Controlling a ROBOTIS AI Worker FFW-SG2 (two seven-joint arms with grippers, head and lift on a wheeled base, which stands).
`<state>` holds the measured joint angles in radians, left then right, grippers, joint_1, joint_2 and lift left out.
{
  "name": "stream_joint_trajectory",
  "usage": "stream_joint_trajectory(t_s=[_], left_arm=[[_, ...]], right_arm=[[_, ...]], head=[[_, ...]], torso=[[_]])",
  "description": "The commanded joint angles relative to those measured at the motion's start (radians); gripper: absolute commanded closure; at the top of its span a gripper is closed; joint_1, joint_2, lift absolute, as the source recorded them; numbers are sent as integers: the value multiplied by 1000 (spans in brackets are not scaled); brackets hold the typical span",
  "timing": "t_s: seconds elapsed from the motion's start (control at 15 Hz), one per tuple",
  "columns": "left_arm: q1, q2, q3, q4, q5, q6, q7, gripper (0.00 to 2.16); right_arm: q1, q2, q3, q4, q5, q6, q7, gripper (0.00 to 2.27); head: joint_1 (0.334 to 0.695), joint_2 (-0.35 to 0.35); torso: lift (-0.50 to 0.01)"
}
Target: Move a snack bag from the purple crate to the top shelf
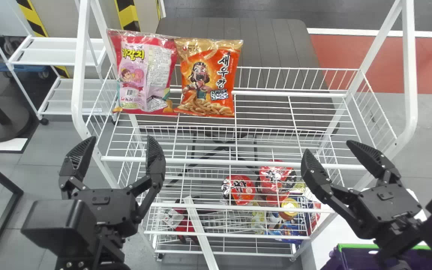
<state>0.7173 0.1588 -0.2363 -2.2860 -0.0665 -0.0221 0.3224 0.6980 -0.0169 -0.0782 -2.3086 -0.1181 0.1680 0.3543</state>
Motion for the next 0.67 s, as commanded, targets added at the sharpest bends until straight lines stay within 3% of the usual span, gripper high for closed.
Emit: stream_joint_trajectory(t_s=[0.0, 0.6], left_arm=[[-3, -1, 0, 0, 1, 0, 0, 124], [-3, 2, 3, 0, 4, 0, 3, 113]], right_arm=[[0, 0, 0, 0, 0, 0, 0, 147], [-3, 2, 0, 2, -14, 3, 3, 147]], head=[[695, -13], [695, -12]], torso=[[0], [0]])
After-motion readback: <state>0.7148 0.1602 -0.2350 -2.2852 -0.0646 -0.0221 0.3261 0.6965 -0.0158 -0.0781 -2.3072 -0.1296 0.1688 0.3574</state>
